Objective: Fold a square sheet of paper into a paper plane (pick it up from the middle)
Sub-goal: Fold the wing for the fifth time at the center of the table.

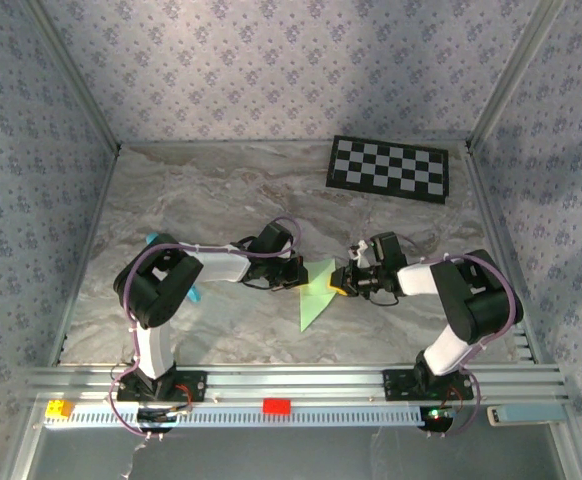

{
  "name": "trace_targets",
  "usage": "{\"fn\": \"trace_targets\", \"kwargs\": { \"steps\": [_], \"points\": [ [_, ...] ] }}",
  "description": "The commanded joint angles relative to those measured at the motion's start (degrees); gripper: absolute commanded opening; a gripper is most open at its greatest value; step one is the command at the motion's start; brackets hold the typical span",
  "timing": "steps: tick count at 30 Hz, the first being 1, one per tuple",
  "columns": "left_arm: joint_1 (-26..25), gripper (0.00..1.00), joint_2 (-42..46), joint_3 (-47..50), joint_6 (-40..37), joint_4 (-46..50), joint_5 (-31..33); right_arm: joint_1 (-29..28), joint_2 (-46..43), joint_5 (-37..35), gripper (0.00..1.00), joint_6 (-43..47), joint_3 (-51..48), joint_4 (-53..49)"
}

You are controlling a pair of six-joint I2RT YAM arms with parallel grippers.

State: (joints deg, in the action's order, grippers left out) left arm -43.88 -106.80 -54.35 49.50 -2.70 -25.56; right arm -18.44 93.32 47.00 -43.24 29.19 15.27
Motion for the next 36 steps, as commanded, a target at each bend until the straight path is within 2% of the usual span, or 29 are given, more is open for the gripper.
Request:
{"fn": "trace_targets", "kwargs": {
  "steps": [1, 4, 10, 14, 19, 28, 36],
  "points": [
    [0.13, 0.03, 1.37, -0.49, -0.98, 2.36, -0.12, 0.42, 0.37, 1.09, 0.07, 1.10, 1.10, -0.14],
    [0.20, 0.08, 2.22, -0.60, -1.15, 2.11, 0.11, 0.41, 0.26, 1.09, 0.04, 0.59, 0.97, -0.08],
    [0.13, 0.38, 9.63, 1.83, -1.59, 1.54, 5.95, 0.27, -3.27, -2.35, 0.01, -5.97, -0.98, 2.80],
    [-1.63, 0.40, 13.83, 1.97, -5.02, 3.54, 9.13, -0.53, -6.80, -8.06, 0.00, -12.59, -1.99, 1.53],
    [-8.45, 0.38, 15.74, 1.20, -11.45, 7.45, 16.51, -1.75, -9.73, -13.43, 0.00, -21.18, -4.30, 3.54],
    [-21.27, 0.41, 10.97, -4.71, -21.51, 18.27, 35.73, -2.67, -10.65, -12.82, 0.01, -21.88, -2.74, 2.31],
    [-27.51, 0.43, 3.71, -10.22, -25.36, 25.36, 48.55, -2.75, -11.31, -13.13, 0.01, -21.98, -2.74, 2.05]
  ]
}}
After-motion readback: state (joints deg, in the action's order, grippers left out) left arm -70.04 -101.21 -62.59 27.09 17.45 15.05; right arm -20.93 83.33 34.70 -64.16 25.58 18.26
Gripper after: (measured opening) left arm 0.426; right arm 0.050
